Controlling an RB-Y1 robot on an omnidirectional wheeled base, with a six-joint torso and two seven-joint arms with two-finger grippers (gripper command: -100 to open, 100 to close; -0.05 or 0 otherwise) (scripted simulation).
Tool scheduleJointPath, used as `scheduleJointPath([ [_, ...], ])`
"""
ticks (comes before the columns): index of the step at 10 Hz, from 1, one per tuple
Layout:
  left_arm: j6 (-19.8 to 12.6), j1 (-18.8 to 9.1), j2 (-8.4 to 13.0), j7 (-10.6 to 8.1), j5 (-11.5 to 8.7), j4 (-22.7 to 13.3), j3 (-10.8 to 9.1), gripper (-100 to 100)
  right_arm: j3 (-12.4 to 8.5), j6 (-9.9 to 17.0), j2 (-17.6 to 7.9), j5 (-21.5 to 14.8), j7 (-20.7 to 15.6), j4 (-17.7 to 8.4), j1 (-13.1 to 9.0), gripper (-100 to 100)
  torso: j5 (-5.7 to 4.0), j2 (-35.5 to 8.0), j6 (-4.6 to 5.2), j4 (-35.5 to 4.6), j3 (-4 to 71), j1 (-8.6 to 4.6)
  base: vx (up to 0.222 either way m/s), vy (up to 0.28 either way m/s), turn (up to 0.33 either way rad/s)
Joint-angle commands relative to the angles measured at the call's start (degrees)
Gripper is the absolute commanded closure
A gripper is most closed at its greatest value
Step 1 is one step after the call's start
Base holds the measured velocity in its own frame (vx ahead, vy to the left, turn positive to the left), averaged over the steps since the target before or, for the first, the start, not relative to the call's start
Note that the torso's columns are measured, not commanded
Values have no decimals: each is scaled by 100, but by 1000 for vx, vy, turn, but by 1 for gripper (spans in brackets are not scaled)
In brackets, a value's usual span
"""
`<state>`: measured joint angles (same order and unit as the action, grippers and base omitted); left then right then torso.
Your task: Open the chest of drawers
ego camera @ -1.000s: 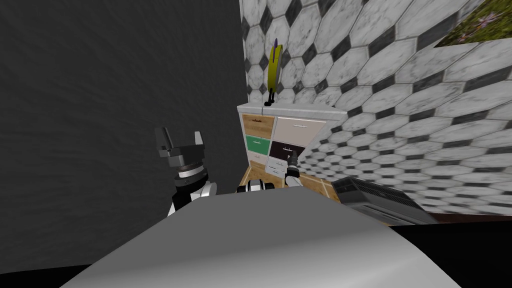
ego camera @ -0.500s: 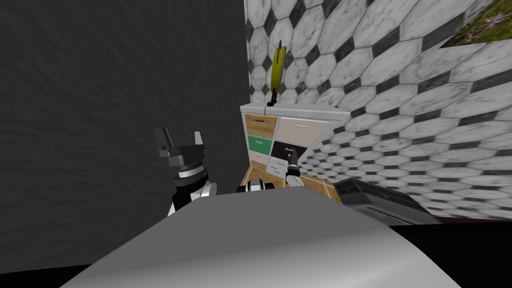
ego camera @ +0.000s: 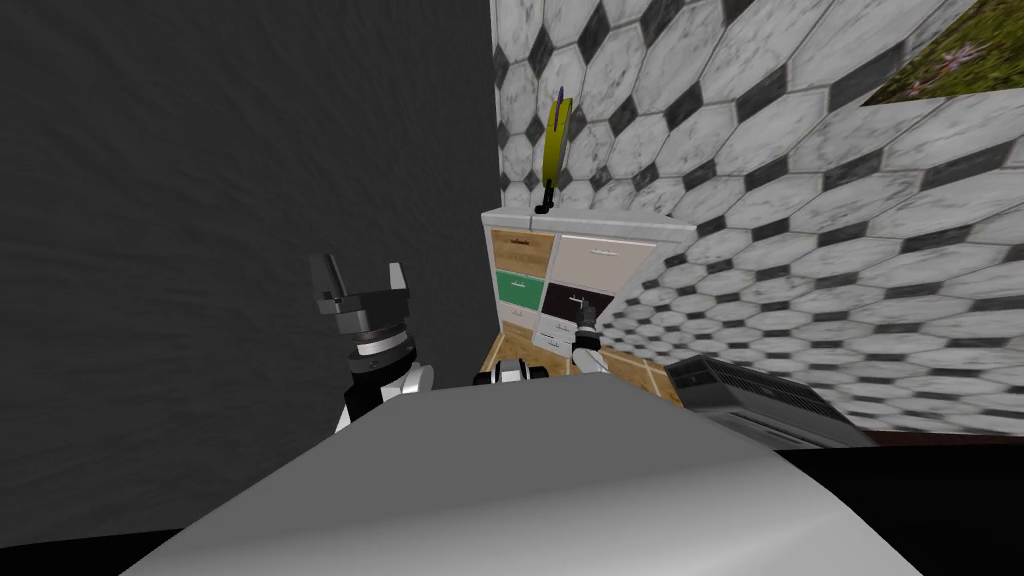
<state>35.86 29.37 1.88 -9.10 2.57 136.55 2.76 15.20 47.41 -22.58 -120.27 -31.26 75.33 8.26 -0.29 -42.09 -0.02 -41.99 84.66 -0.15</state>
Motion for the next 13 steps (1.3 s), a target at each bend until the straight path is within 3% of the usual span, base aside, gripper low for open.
scheduleJointPath([
  [1,0,-1,0,0,0,0,0,0,7,-139,-16,44,-43,50,20,100,5,-8,-3,-4,-6,6,-158,77,-33],
  [8,0,-1,0,0,0,0,0,0,52,-271,-29,45,-102,201,97,100,9,-5,9,-10,-4,-12,-147,76,-29],
  [9,0,-1,0,0,0,0,0,0,-88,-484,-163,192,-170,284,-65,-100,8,3,5,-6,1,0,-94,93,-74],
  [13,0,1,0,0,0,0,0,0,-313,-947,-398,480,-306,427,-300,-100,31,-10,0,-30,-3,13,-21,51,-44],
])
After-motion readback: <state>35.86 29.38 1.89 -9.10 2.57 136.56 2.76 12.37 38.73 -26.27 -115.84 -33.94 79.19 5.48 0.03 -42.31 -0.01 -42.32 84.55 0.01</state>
